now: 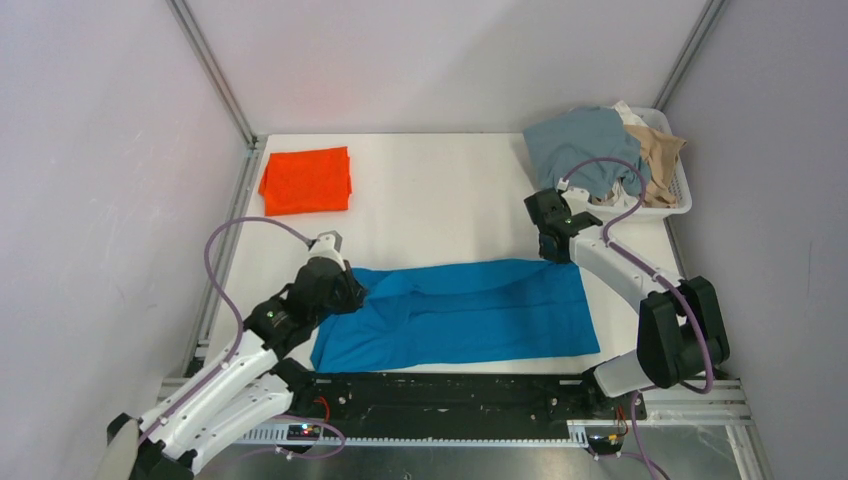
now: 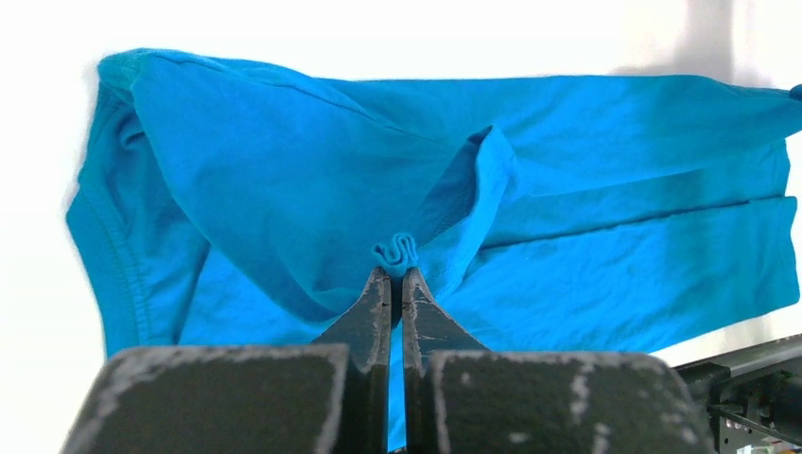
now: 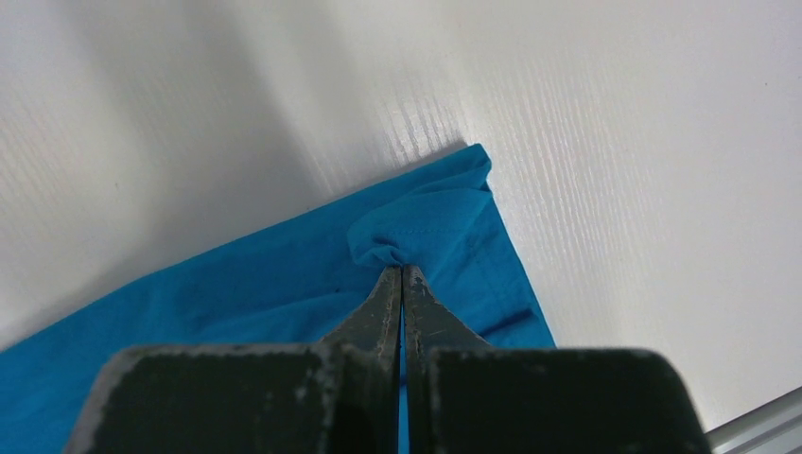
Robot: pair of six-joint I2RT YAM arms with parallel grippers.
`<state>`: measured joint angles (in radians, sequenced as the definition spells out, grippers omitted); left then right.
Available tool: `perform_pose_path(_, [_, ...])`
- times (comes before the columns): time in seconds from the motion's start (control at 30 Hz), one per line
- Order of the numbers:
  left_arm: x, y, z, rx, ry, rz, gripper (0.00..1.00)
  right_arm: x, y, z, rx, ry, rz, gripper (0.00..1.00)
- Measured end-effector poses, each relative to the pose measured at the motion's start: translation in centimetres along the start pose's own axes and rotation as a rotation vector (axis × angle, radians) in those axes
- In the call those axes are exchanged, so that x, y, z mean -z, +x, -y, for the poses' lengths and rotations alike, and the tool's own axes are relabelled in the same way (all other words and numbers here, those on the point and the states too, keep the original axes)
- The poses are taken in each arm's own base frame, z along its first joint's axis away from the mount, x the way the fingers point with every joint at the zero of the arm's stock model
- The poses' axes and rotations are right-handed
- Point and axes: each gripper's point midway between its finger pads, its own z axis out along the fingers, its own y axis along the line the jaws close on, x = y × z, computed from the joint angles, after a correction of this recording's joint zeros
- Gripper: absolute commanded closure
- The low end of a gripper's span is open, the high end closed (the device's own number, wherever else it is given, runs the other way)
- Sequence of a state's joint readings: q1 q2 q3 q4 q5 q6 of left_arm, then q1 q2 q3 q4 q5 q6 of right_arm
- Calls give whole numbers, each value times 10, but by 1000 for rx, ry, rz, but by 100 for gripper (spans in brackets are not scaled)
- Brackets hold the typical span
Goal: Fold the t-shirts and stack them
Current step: Fold the other side of the tshirt into a rectangle
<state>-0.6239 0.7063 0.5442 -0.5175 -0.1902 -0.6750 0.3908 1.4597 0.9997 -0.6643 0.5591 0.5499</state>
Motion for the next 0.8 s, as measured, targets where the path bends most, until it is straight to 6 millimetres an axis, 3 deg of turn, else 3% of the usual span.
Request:
perform_pose_path(0.3, [13, 12, -2, 15, 9, -31, 96, 0, 13, 3, 12, -10, -28, 98])
perform_pose_path(0.5, [9, 57, -12, 26, -6, -164, 84, -4, 27, 9, 27, 6, -57, 86])
perform_pose_path(0.6, [10, 78, -19, 33, -20, -233, 61, -4, 34, 11, 21, 18, -73, 74])
perform_pose_path(0.63, [10, 84, -19, 40, -20, -253, 49, -3, 37, 14, 14, 31, -76, 60])
perform_pose_path(0.73, [16, 100, -19, 62, -12, -306, 32, 6, 57, 33, -13, 94, -100, 44])
perform_pose_path(0.77, [18, 105, -19, 70, -6, -317, 9, 10, 64, 40, -20, 114, -107, 34])
perform_pose_path(0.8, [22, 107, -18, 78, 5, -322, 5, 14, 71, 49, -30, 135, -115, 28])
